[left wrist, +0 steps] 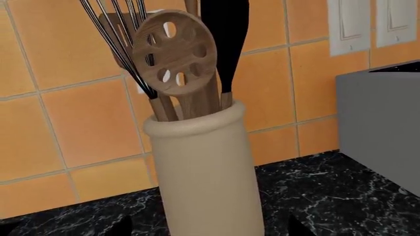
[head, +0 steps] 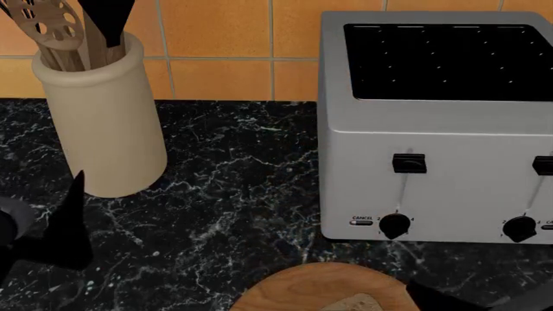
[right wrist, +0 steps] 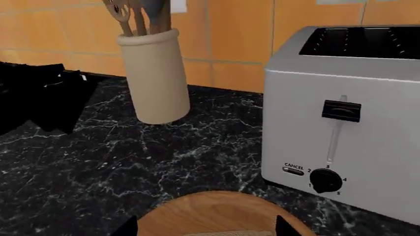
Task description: Place the toasted item on a plate.
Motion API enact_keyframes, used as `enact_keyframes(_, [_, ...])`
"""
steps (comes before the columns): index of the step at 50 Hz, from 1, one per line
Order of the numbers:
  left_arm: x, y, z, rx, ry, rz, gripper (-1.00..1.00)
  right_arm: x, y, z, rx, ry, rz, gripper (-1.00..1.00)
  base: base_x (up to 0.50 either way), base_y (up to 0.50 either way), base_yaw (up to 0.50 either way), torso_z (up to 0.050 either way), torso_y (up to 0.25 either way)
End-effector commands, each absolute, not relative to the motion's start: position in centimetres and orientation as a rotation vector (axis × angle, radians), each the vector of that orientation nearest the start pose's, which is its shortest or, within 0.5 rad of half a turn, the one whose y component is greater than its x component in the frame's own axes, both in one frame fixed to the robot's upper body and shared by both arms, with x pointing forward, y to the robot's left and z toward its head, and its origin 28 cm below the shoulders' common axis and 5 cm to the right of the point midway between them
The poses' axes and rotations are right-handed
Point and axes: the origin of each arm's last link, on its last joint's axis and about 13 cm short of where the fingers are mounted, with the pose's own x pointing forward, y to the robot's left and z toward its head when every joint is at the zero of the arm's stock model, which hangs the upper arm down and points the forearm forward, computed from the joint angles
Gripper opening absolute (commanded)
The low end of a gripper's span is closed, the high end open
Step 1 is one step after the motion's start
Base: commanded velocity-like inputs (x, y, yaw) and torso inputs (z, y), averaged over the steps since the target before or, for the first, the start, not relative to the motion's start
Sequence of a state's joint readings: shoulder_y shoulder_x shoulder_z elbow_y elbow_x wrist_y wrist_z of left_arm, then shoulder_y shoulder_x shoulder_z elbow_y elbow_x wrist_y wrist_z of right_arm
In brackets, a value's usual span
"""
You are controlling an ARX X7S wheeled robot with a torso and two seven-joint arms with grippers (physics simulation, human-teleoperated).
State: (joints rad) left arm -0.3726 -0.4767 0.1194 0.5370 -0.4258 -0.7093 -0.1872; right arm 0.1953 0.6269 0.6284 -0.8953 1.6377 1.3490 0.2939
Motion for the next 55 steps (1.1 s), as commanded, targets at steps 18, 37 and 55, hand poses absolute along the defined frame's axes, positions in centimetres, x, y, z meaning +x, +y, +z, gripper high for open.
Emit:
enact_keyframes(18, [20.9, 26.2, 18.1, 0.295, -0.144, -0.088, 1.0, 11.8, -19.1, 25.4, 0.028, -0.048, 0.352, 1.0, 0.0, 0.0, 0.0, 0.0, 0.0])
enact_keyframes(37, [16.8, 27.5, 19.5, 0.356, -0.158, -0.06, 1.0, 9.5, -20.9, 27.3, 0.034, -0.132, 0.274, 1.0, 0.0, 0.0, 0.0, 0.0, 0.0])
enact_keyframes(55, [12.7, 28.9, 21.6, 0.383, -0.201, 0.017, 1.0, 5.5, -21.7, 29.6, 0.001, -0.246, 0.201, 1.0, 0.0, 0.0, 0.0, 0.0, 0.0])
